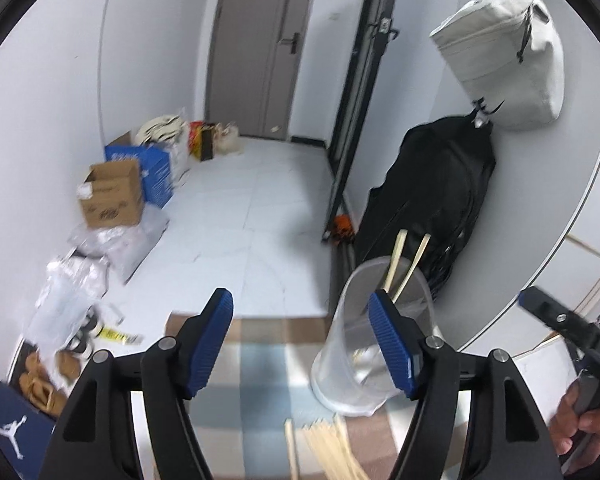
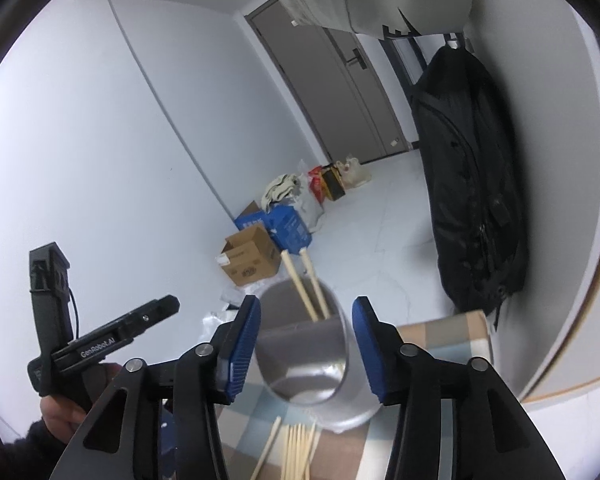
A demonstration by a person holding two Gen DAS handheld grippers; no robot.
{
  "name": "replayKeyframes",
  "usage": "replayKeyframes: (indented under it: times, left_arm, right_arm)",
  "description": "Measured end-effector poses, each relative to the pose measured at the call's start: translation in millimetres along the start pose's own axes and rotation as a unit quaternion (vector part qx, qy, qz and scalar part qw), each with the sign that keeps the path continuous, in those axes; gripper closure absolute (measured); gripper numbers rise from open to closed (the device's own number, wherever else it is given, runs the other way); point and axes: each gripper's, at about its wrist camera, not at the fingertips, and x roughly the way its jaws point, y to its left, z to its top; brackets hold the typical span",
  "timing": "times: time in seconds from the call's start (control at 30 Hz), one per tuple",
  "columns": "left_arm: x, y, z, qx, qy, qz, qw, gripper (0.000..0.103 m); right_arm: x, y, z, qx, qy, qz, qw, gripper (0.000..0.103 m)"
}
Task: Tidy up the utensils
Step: 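Open both tools to drop the chopsticks into the utensil holder, then move both tools back to the chopstick pile and grasp a chopstick with the left tool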
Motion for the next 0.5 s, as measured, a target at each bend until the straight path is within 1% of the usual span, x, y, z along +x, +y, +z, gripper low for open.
replayKeyframes:
  times: [0.07,0.1,0.17,0.2,0.33,0.43,0.5]
  left_arm:
    - [-1,-1,-7,-0.004,0.010,0.010,0.9999,0.037]
    - [-2,-2,-9,-0.004,0.013,0.016,0.9998,0.037]
    - [-8,-6,-17,-0.001,0.015,0.036,0.9992,0.037]
    - [-13,-6,-20,-0.001,0.014,0.039,0.9991,0.036]
    - [-27,-13,-30,0.004,-0.003,0.052,0.9986,0.026]
    - [-29,-15,-39,0.005,-0.006,0.071,0.9975,0.023]
    - [-28,-12,-45,0.005,-0.002,0.073,0.9973,0.023]
  right_arm:
    - [-4,1,-8,-0.002,0.000,0.000,1.000,0.047]
    - [-7,2,-13,-0.002,0.000,0.001,1.000,0.046]
    - [-10,3,-20,-0.003,0.002,-0.001,1.000,0.040]
    - [-12,4,-24,-0.003,0.003,-0.003,1.000,0.039]
    - [-19,7,-37,-0.010,0.003,-0.003,1.000,0.033]
    - [-18,10,-50,-0.022,0.008,-0.001,1.000,0.029]
    - [-18,12,-57,-0.024,0.011,0.001,1.000,0.026]
